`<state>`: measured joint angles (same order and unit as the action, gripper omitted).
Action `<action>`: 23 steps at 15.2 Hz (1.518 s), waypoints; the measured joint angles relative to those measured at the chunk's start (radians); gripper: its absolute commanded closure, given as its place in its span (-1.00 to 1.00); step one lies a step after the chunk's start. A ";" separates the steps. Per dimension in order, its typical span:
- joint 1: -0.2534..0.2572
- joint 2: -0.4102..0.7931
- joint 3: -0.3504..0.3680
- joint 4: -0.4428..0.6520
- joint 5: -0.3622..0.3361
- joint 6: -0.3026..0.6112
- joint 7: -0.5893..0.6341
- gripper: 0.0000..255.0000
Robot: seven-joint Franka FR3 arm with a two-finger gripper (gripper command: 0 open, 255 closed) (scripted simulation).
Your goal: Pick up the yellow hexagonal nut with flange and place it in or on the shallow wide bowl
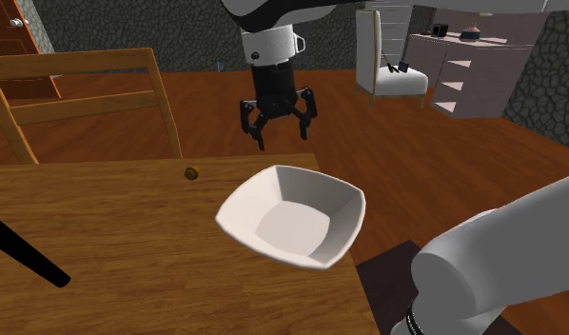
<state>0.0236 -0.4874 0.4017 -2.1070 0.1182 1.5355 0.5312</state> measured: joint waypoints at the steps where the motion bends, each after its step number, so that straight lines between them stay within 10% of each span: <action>1: -0.002 0.030 0.022 0.018 0.000 0.012 0.030 -1.00; 15: 0.068 0.627 0.297 0.545 -0.233 -0.012 0.545 -1.00; 23: 0.071 0.641 0.297 0.465 -0.242 0.077 0.570 -1.00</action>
<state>0.0947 0.1537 0.6984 -1.6420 -0.1238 1.6126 1.1008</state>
